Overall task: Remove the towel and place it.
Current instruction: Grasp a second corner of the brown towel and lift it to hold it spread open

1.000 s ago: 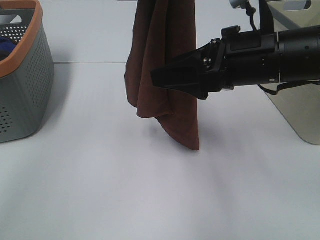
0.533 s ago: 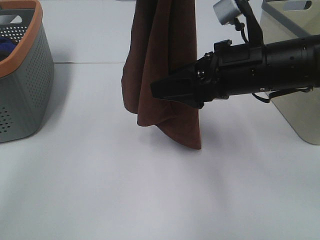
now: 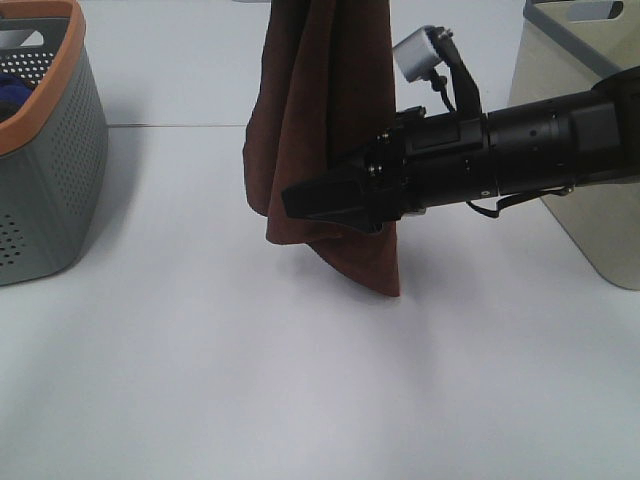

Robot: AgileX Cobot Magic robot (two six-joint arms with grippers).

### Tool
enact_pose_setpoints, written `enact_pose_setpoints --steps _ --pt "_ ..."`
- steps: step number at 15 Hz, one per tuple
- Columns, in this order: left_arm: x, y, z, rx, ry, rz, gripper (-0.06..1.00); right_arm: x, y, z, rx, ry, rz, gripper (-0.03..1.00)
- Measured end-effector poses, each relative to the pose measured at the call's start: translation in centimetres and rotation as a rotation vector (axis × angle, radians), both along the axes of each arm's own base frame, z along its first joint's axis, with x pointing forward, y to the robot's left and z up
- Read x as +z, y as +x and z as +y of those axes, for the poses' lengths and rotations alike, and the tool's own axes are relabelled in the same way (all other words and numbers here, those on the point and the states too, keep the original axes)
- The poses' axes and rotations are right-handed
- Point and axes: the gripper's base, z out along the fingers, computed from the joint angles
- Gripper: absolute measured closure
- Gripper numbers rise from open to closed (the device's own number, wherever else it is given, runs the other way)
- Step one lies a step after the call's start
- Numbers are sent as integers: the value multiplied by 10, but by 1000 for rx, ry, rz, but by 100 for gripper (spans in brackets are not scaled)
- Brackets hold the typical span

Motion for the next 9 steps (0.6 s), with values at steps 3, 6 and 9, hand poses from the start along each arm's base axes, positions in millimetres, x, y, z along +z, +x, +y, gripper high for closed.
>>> enact_pose_setpoints --steps 3,6,9 --pt "0 0 0 0 0 0 94 -12 8 4 15 4 25 38" --pt "0 0 1 3 9 -6 94 -26 12 6 24 -2 63 43" --pt "0 1 1 4 11 -7 94 -31 12 7 30 -11 65 53"
